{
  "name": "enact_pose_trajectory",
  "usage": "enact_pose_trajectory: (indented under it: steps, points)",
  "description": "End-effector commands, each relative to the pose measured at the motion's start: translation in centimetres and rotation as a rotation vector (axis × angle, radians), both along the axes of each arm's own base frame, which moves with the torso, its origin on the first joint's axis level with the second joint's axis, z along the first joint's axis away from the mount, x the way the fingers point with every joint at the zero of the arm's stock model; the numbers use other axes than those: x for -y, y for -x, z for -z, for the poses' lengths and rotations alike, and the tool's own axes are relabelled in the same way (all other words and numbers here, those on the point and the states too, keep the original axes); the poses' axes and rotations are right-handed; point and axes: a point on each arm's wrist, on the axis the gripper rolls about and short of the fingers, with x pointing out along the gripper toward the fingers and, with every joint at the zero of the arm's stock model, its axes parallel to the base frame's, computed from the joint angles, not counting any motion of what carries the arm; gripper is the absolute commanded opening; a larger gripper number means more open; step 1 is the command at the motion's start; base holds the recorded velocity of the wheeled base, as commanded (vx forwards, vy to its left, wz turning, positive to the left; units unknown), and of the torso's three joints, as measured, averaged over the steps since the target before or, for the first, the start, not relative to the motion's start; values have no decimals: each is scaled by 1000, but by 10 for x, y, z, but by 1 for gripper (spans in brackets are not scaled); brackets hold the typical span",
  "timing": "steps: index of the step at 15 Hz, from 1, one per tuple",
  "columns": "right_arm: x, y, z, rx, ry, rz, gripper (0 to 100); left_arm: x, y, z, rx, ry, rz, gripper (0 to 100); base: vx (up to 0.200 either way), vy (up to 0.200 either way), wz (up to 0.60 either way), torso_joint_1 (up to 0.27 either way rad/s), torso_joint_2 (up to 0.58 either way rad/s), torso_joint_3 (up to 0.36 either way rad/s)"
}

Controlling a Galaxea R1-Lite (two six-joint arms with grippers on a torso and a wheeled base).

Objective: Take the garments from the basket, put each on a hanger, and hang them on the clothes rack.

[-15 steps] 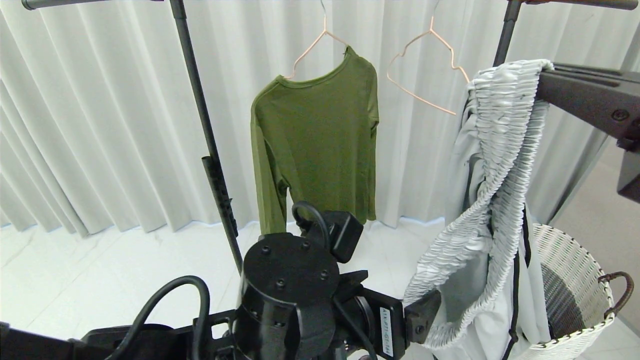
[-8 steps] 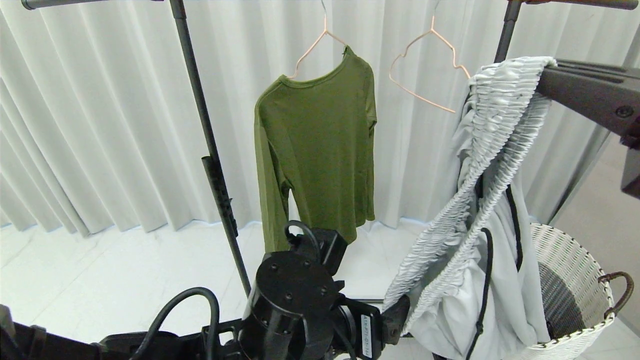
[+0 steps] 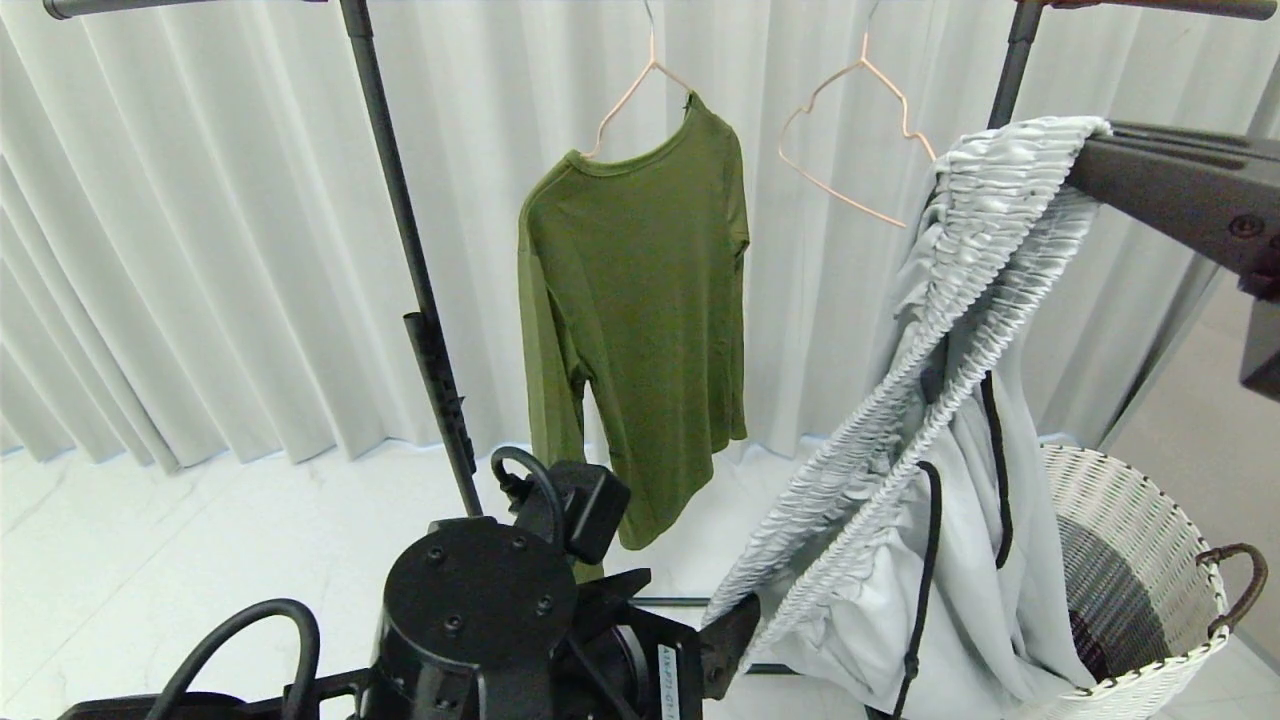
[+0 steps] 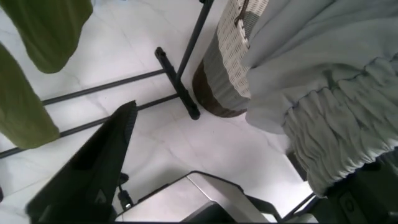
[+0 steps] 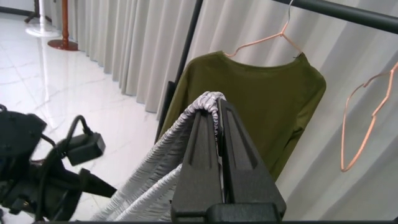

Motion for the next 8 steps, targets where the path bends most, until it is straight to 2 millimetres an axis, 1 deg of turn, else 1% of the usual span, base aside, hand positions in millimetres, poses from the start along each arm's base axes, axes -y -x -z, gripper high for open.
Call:
enact_pose_trajectory:
  steps: [1, 3, 4, 5, 7, 8]
  points:
    - [1, 1, -1, 2, -2, 0, 0, -5, 3, -5, 10, 15, -2, 0, 0, 0, 0, 0, 0, 0]
    - [1, 1, -1, 3, -3, 0, 0, -6, 3, -4, 41, -17, -24, 0, 0, 0, 0, 0, 0, 0]
    - [1, 1, -1, 4, -2, 1, 0, -9, 4, -5, 119, -99, -56, 0, 0, 0, 0, 0, 0, 0]
    - [3, 3, -1, 6, -5, 1, 0, -13, 6, -12, 165, -111, -61, 0, 0, 0, 0, 0, 0, 0]
    - [4, 3, -1, 7, -3, 1, 0, -20, 7, -41, 228, -40, -77, 0, 0, 0, 0, 0, 0, 0]
    - [3, 3, -1, 9, -3, 1, 0, -25, 4, -58, 252, -24, -104, 0, 0, 0, 0, 0, 0, 0]
